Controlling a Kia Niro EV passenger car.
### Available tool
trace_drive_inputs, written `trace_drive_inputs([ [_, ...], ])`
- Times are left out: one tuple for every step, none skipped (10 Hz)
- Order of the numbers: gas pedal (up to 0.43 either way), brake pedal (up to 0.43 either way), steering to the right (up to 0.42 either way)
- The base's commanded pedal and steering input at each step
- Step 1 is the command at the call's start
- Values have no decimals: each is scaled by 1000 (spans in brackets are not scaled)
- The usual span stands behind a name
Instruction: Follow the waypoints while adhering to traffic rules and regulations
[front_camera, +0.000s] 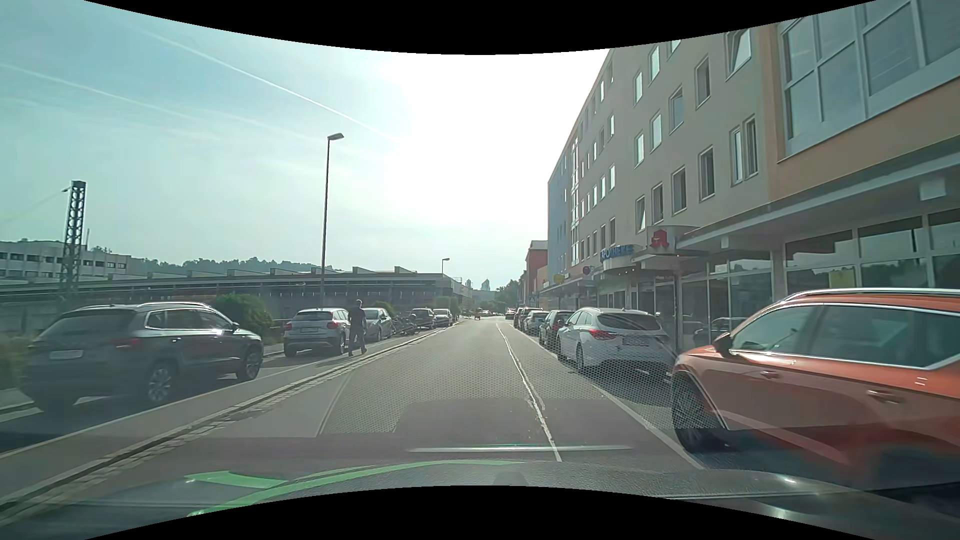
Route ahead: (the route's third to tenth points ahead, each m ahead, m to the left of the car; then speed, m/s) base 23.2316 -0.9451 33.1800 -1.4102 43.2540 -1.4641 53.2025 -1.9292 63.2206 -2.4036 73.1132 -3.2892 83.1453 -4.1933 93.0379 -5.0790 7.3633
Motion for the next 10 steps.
trace_drive_inputs([
  [169, 0, 20],
  [169, 0, 18],
  [138, 0, 15],
  [130, 0, 11],
  [130, 0, 8],
  [130, 0, 5],
  [130, 0, 5],
  [98, 0, 5],
  [67, 0, 6],
  [67, 0, 8],
])
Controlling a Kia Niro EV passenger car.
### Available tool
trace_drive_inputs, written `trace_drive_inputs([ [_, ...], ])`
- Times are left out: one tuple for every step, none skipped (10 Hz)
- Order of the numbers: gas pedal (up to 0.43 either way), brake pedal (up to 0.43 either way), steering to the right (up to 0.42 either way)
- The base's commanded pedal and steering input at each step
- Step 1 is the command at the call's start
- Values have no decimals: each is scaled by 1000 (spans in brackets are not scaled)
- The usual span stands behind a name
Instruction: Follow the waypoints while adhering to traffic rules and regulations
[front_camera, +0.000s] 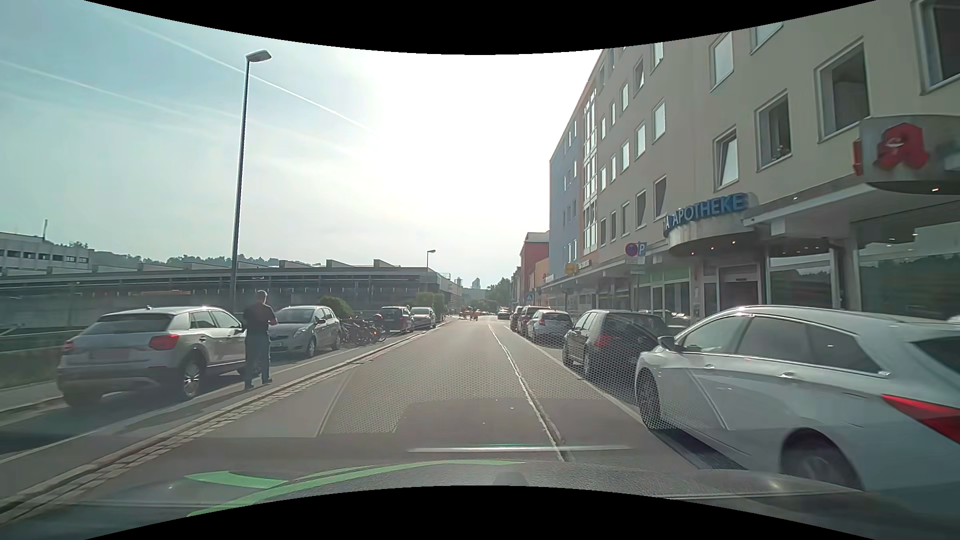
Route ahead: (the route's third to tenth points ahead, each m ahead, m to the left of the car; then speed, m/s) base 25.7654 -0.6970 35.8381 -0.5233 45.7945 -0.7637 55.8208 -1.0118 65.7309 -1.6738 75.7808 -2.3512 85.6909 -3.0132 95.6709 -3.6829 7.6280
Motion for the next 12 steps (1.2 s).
trace_drive_inputs([
  [67, 0, 11],
  [67, 0, 11],
  [67, 0, 11],
  [67, 0, 10],
  [67, 0, 10],
  [67, 0, 9],
  [67, 0, 9],
  [67, 0, 7],
  [67, 0, 5],
  [67, 0, 5],
  [67, 0, 4],
  [67, 0, 2],
])
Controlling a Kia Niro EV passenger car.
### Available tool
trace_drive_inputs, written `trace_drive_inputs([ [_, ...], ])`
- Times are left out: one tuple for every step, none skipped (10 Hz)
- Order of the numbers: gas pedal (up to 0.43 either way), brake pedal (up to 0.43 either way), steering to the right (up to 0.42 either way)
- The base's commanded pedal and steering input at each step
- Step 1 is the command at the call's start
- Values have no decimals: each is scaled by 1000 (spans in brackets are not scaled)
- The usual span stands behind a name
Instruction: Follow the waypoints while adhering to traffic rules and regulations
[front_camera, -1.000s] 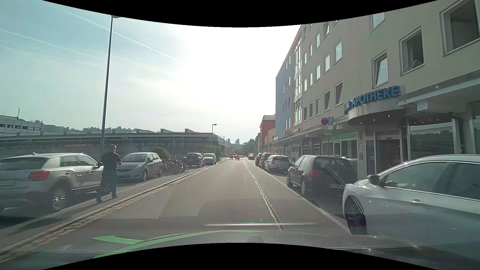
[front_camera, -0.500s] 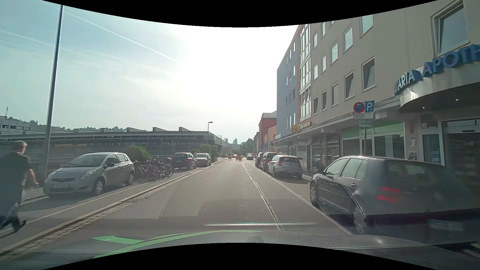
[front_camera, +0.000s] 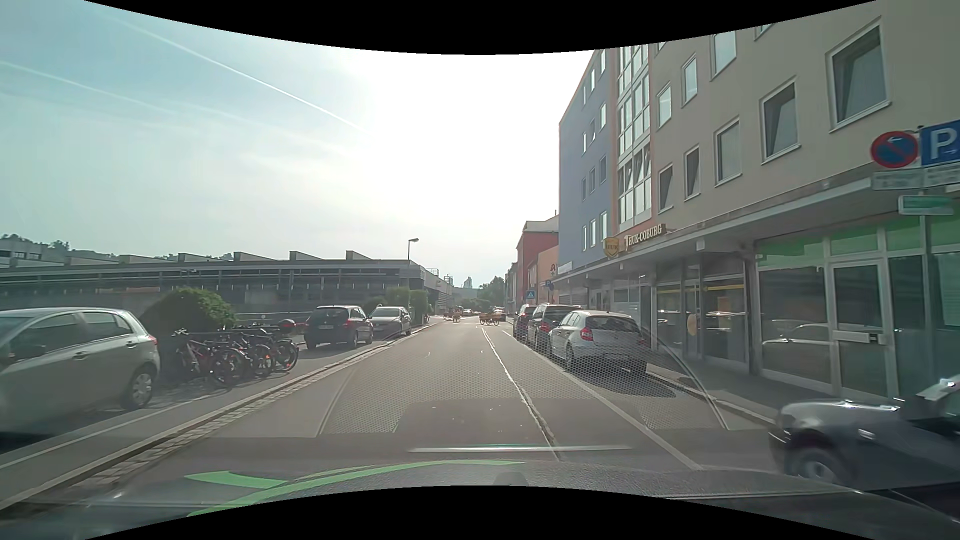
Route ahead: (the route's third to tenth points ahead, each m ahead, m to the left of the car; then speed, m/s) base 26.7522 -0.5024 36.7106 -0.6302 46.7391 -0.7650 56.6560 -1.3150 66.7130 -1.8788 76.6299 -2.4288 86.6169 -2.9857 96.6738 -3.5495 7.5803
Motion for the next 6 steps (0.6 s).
trace_drive_inputs([
  [67, 0, 0],
  [47, 0, 0],
  [39, 0, 0],
  [39, 0, 0],
  [39, 0, 0],
  [28, 0, 0],
])
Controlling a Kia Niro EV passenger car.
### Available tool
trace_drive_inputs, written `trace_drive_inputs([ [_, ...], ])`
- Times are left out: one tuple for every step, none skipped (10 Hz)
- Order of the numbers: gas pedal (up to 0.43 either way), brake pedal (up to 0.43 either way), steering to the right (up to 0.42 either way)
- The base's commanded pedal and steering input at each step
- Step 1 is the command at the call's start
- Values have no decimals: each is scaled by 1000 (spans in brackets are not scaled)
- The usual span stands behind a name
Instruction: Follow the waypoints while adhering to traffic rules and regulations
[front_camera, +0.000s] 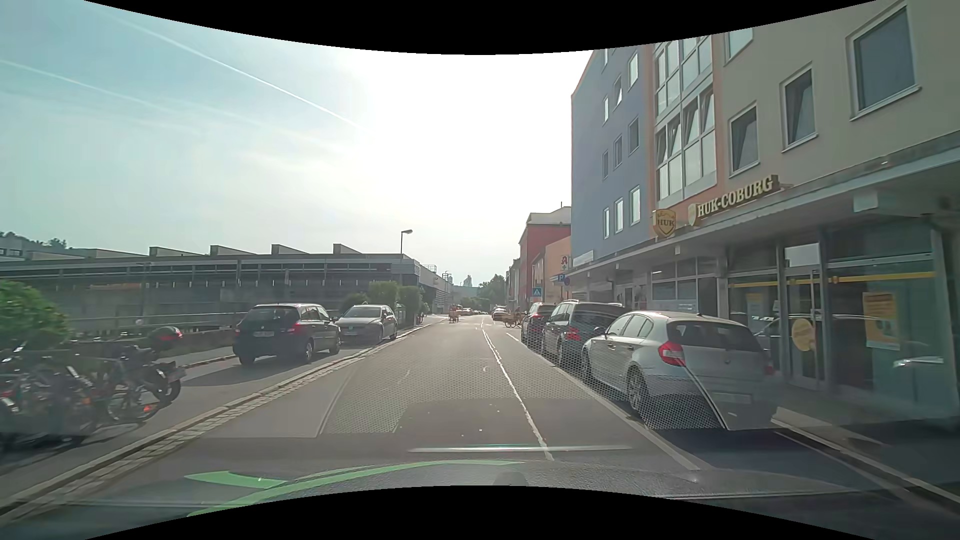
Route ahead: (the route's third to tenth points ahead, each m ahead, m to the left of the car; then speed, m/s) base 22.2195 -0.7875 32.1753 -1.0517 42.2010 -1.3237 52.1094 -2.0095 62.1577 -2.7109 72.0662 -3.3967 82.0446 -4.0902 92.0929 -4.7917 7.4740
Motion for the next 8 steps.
trace_drive_inputs([
  [20, 0, -1],
  [0, 0, 0],
  [0, 0, 0],
  [0, 0, 0],
  [0, 0, -2],
  [0, 0, -2],
  [0, 0, -2],
  [0, 0, -2],
])
